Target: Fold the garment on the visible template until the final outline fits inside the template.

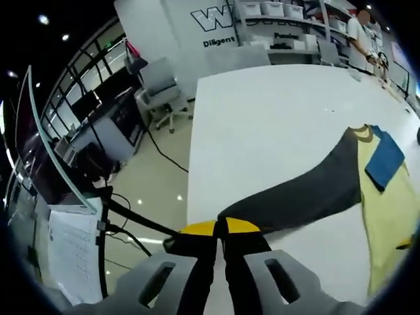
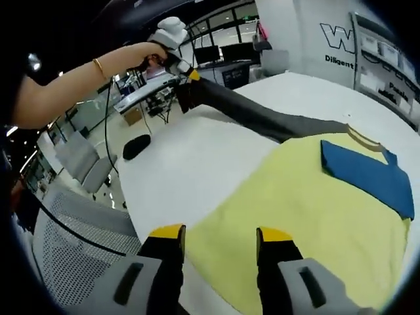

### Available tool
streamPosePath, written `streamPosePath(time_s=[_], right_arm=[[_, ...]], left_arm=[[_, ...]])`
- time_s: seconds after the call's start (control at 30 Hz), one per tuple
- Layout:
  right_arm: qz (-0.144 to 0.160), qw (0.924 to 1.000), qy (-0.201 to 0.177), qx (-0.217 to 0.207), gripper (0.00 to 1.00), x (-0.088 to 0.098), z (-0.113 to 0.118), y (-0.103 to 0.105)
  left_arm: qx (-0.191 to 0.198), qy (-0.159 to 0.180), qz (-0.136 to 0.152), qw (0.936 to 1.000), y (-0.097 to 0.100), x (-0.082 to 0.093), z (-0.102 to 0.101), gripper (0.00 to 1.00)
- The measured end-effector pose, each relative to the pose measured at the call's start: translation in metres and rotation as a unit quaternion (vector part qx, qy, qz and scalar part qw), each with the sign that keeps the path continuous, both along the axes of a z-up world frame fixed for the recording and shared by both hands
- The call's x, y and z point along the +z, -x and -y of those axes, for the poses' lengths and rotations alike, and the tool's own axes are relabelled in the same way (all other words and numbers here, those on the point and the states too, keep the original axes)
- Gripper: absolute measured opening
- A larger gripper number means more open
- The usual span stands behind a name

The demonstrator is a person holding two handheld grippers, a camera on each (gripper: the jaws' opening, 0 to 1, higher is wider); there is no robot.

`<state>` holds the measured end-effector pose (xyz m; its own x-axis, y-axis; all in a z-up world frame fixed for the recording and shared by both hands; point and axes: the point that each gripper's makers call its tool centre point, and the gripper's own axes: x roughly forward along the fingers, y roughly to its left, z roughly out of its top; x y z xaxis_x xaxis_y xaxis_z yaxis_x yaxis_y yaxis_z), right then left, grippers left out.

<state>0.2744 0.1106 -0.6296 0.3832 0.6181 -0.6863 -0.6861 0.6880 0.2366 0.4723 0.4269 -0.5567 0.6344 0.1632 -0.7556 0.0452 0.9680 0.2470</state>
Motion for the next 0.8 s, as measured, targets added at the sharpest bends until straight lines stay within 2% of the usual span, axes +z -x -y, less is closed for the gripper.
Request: streamPosePath(time_s=[0.1, 0.27, 0.5, 0.67, 0.8], right_arm=[[0.004, 0.9999, -0.004, -0.012, 0.45, 0.005, 0.01, -0.004], [0.019, 0.9993, -0.004, -0.032, 0.54, 0.013, 0.027, -0.013], [0.047, 0.9981, -0.002, -0.041, 0.72, 0.025, 0.047, -0.023], [0.047, 0.9975, -0.013, -0.052, 0.82, 0.033, 0.058, -0.023], [0.046, 0.997, -0.026, -0.056, 0.9, 0.04, 0.068, -0.021]], left_arm=[[-0.009, 0.005, -0.002, 0.9999, 0.002, 0.006, 0.008, 0.06], [-0.044, 0.005, -0.003, 0.999, 0.003, 0.024, 0.03, 0.06], [-0.096, -0.002, 0.003, 0.9954, -0.005, 0.053, 0.067, 0.06], [-0.125, -0.006, 0.002, 0.9922, -0.005, 0.069, 0.092, 0.07], [-0.154, -0.007, 0.005, 0.988, -0.007, 0.088, 0.12, 0.07]])
